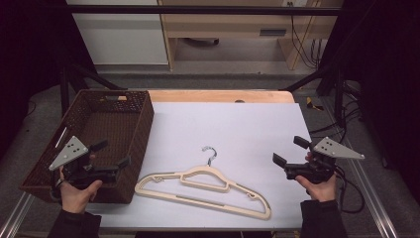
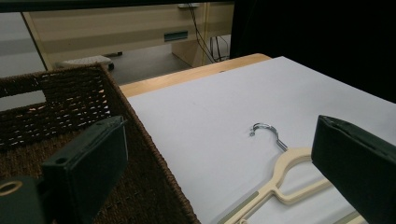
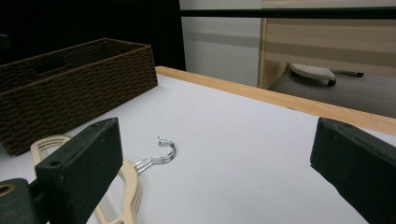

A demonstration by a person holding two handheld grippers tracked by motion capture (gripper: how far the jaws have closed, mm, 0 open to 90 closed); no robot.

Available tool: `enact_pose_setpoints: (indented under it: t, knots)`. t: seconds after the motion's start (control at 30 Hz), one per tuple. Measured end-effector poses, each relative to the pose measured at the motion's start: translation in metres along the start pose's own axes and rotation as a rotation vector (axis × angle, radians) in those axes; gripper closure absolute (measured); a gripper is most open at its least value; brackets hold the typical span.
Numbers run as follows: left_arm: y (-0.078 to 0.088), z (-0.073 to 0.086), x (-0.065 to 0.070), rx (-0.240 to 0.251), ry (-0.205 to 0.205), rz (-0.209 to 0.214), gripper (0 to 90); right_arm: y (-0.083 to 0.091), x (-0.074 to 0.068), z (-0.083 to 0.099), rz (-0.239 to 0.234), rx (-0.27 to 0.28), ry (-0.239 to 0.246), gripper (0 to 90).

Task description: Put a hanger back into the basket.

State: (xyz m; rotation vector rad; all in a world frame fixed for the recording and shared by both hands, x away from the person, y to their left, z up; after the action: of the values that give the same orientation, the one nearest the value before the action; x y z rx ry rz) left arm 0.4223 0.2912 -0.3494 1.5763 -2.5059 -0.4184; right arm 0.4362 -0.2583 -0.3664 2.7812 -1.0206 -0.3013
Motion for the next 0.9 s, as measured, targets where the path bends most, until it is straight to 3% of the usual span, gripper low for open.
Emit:
enact_pose_setpoints:
  t: [0.33, 0.53, 0.57, 0.73, 0.77, 0.8, 0.83, 0.87, 0.9]
  knots:
    - [-0.003, 0.002, 0.003, -0.014, -0.012, 0.002, 3.4, -0.010, -0.005, -0.001, -0.004, -0.025, 0.004, 4.8]
    - [-0.005, 0.002, 0.007, -0.020, -0.026, 0.005, 3.4, -0.023, -0.014, -0.002, -0.021, -0.072, 0.007, 7.2]
    - [-0.005, 0.002, 0.007, -0.021, -0.026, 0.009, 3.4, -0.029, -0.017, 0.001, -0.044, -0.101, 0.017, 8.1]
    - [-0.007, 0.002, 0.009, -0.028, -0.029, 0.010, 3.4, -0.041, -0.022, 0.007, -0.069, -0.175, 0.026, 8.8]
    - [-0.008, 0.002, 0.009, -0.029, -0.030, 0.012, 3.4, -0.047, -0.025, 0.011, -0.090, -0.218, 0.021, 9.9]
    - [-0.008, 0.003, 0.010, -0.031, -0.031, 0.014, 3.4, -0.047, -0.025, 0.011, -0.090, -0.218, 0.021, 9.9]
    - [-0.009, 0.003, 0.010, -0.033, -0.033, 0.015, 3.4, -0.053, -0.027, 0.016, -0.108, -0.272, 0.024, 10.6]
    - [-0.009, 0.003, 0.011, -0.035, -0.035, 0.015, 3.4, -0.053, -0.027, 0.016, -0.108, -0.272, 0.024, 10.6]
    - [-0.010, 0.003, 0.012, -0.036, -0.036, 0.018, 3.4, -0.059, -0.029, 0.021, -0.124, -0.312, 0.022, 11.8]
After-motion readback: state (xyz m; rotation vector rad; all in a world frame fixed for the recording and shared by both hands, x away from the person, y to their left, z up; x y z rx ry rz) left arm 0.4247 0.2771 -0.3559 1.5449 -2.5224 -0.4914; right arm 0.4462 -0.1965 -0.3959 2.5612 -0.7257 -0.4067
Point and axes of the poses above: each handheld gripper's, and its own axes: y roughly backward along the jaws, z roughly out of its underside, x roughly to its right, the point moved 2 cm from there along -y, roughly forward along the jaws, and after that the axes turned 11 degrees about -z, right-handed, at the moved point
